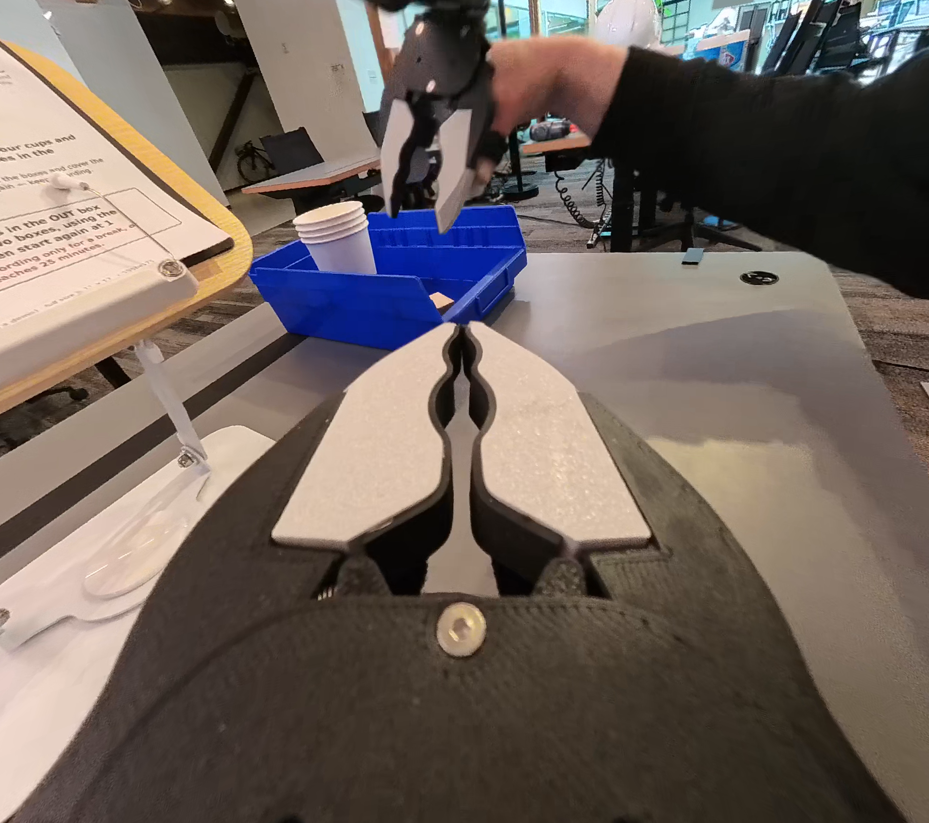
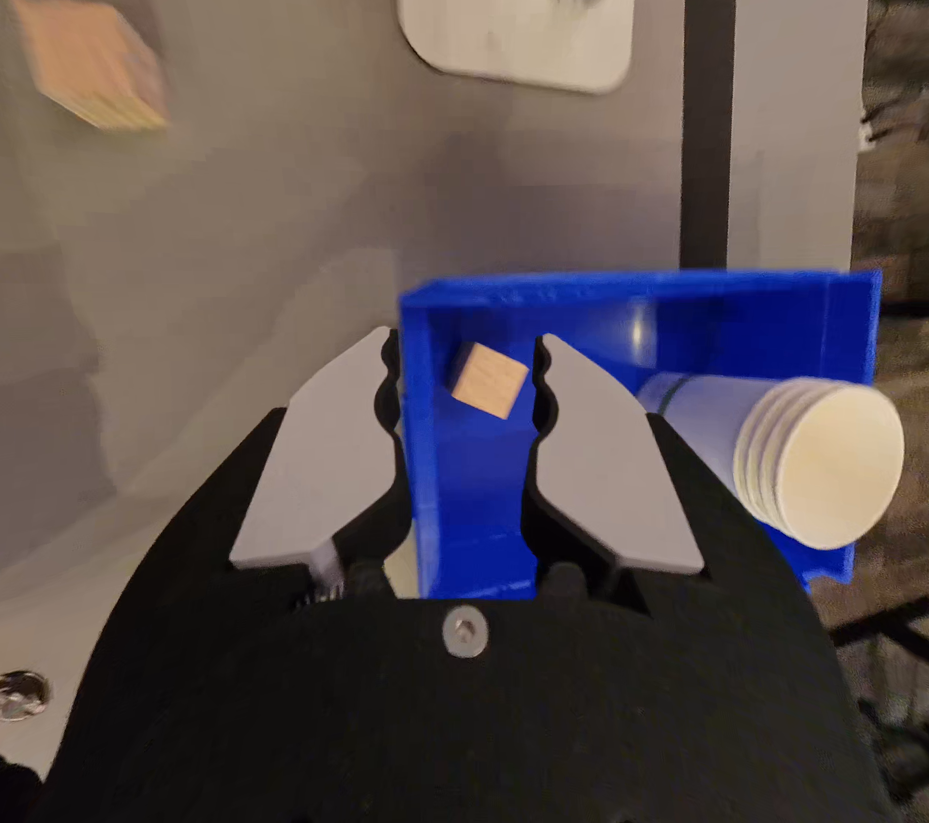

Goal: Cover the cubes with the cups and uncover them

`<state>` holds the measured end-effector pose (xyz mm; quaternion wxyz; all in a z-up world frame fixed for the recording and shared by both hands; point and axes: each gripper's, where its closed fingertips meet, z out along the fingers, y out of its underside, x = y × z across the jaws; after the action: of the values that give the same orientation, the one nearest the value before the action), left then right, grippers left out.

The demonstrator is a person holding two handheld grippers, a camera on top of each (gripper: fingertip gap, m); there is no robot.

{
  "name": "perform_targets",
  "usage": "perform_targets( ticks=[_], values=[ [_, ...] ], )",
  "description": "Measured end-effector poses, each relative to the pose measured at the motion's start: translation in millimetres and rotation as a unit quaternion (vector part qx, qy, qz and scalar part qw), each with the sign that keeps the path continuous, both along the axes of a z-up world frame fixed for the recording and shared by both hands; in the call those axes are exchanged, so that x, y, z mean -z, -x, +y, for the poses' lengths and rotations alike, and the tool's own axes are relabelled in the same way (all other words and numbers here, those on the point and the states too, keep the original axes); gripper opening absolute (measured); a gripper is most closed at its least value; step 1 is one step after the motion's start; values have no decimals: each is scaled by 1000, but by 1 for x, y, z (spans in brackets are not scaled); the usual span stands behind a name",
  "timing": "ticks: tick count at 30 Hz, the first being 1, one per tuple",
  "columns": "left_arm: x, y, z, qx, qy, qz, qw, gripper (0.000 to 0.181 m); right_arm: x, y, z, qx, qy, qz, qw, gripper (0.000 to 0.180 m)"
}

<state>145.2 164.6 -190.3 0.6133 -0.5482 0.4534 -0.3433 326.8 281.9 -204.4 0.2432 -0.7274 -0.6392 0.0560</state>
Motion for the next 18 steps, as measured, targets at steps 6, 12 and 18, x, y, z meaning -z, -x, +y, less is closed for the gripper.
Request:
perform_targets(
  ticks=[6,12,18],
  values=[
    [-6,6,0,-13,-14,-5,1000,0,31,77,-79,-63,29,9,998,65],
    [-11,10,-2,-16,-23,-11,1000,0,86,127,-118,-64,70,21,995,76],
    [-13,10,-4,-16,-30,-11,999,0,112,158,-131,-41,84,27,995,74]
  ],
)
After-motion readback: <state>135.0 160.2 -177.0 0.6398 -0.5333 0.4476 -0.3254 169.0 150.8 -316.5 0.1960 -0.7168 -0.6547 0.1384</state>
